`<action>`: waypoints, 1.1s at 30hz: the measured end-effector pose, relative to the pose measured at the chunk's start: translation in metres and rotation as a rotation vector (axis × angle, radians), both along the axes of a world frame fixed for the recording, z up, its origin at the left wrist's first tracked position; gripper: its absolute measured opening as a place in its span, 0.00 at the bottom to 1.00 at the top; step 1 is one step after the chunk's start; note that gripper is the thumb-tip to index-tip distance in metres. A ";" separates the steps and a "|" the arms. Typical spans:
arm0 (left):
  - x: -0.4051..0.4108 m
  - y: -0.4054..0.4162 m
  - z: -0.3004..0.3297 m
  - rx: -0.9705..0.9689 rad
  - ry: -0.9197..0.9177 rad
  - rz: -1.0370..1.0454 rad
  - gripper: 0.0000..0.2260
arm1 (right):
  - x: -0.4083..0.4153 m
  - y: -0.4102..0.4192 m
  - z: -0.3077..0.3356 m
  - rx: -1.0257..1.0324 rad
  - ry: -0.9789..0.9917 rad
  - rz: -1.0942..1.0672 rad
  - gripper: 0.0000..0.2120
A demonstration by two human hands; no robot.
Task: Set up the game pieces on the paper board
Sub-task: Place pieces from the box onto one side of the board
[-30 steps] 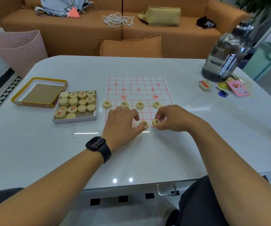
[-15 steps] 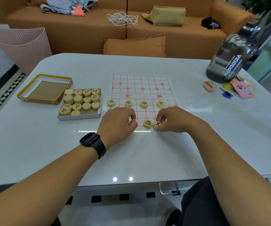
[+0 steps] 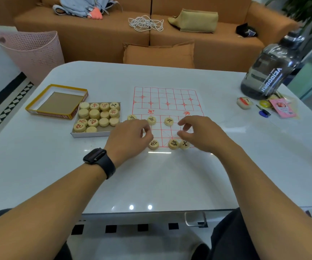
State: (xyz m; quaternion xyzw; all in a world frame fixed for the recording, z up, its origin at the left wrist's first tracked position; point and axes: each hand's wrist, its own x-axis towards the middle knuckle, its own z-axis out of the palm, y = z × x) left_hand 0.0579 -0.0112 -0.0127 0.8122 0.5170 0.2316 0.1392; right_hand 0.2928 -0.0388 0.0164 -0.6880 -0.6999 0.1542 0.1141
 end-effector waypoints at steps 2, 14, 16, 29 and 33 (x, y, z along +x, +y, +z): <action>-0.014 0.007 0.007 -0.019 -0.027 0.042 0.06 | -0.021 -0.003 0.007 0.054 -0.014 0.060 0.16; -0.134 0.066 0.012 -0.290 0.155 0.315 0.07 | -0.155 0.075 0.022 0.130 -0.138 0.294 0.12; -0.140 0.072 0.005 -0.327 0.171 0.301 0.05 | -0.169 0.088 0.015 0.076 -0.197 0.283 0.11; -0.113 0.091 -0.018 -0.098 0.329 0.331 0.13 | -0.189 0.115 -0.029 0.040 -0.351 0.194 0.16; -0.112 0.092 -0.017 -0.115 0.392 0.330 0.12 | -0.188 0.113 -0.030 0.029 -0.304 0.216 0.18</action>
